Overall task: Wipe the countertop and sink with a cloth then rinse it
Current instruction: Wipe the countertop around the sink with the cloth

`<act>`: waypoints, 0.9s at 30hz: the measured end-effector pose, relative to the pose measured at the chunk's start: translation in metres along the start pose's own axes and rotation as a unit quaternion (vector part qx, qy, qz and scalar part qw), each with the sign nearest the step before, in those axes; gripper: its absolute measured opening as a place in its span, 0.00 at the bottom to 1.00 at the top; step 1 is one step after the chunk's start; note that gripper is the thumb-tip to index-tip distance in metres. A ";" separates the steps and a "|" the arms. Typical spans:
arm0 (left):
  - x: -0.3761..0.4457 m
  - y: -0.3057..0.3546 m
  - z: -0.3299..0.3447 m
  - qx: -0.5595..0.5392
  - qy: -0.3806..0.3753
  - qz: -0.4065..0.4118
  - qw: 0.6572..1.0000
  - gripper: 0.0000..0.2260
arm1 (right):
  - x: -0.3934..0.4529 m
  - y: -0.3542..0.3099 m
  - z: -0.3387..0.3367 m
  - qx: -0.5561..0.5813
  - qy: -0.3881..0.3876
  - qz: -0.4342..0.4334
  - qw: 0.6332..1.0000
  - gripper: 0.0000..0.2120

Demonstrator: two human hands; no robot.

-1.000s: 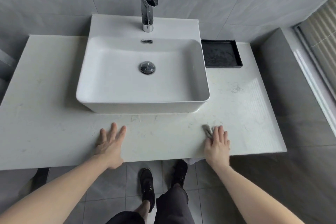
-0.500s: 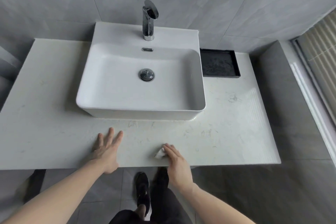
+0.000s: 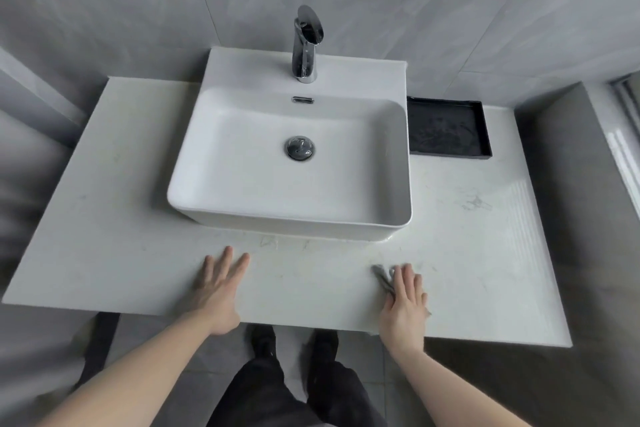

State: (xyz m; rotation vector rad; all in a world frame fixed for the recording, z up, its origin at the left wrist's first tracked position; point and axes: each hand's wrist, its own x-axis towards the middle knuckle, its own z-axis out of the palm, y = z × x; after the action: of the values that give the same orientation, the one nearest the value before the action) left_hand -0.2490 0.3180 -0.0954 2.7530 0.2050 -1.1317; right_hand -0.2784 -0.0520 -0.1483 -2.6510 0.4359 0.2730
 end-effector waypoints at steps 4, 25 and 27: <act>-0.007 0.004 0.001 -0.052 0.017 0.005 0.998 0.53 | -0.043 -0.069 0.039 0.022 -0.111 -0.173 0.978 0.46; 0.055 -0.144 -0.044 -0.047 0.151 0.019 0.987 0.34 | 0.029 -0.050 0.023 0.015 0.096 0.143 0.985 0.25; 0.064 -0.156 -0.046 -0.047 0.172 0.022 0.984 0.34 | 0.013 -0.091 0.052 0.032 0.096 0.150 0.983 0.30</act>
State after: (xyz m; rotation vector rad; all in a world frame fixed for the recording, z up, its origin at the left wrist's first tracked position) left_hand -0.2019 0.4838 -0.1228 2.8328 0.2296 -0.6106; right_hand -0.2409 0.0460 -0.1618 -2.5534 0.8953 0.0906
